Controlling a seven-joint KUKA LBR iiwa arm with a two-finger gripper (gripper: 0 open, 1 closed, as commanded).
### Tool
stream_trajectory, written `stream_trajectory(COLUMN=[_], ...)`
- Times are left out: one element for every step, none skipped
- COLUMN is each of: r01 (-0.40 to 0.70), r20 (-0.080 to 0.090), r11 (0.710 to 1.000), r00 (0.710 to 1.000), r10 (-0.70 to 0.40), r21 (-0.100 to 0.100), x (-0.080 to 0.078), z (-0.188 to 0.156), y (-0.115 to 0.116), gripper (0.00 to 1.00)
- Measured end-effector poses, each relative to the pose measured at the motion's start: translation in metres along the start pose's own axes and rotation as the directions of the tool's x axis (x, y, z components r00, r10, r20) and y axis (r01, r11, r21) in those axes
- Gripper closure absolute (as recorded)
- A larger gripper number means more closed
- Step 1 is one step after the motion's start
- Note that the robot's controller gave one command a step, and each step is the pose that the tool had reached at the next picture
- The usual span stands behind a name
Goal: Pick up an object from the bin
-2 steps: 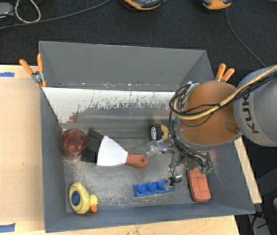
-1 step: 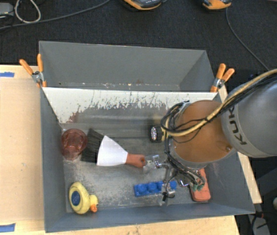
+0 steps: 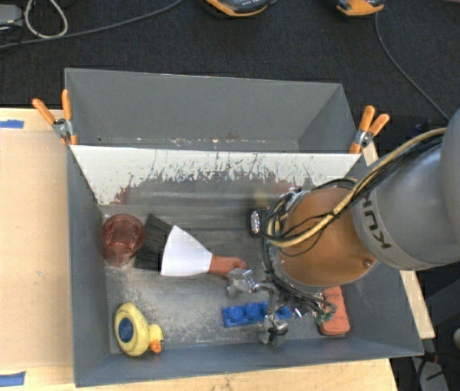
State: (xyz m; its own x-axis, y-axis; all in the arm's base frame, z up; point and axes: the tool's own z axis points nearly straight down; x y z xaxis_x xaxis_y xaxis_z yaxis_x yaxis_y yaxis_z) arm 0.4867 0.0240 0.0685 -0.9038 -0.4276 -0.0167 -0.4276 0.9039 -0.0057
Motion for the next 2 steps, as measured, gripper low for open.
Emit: stream_trajectory(r01=[0.095, 0.107], r20=[-0.007, -0.008], r11=[0.995, 0.994], r00=[0.995, 0.994], r10=[-0.095, -0.107], r21=[-0.005, -0.006], x=[0.0045, 0.0051], z=[-0.0018, -0.0018], y=[-0.0053, -0.0063], gripper=[1.00, 1.00])
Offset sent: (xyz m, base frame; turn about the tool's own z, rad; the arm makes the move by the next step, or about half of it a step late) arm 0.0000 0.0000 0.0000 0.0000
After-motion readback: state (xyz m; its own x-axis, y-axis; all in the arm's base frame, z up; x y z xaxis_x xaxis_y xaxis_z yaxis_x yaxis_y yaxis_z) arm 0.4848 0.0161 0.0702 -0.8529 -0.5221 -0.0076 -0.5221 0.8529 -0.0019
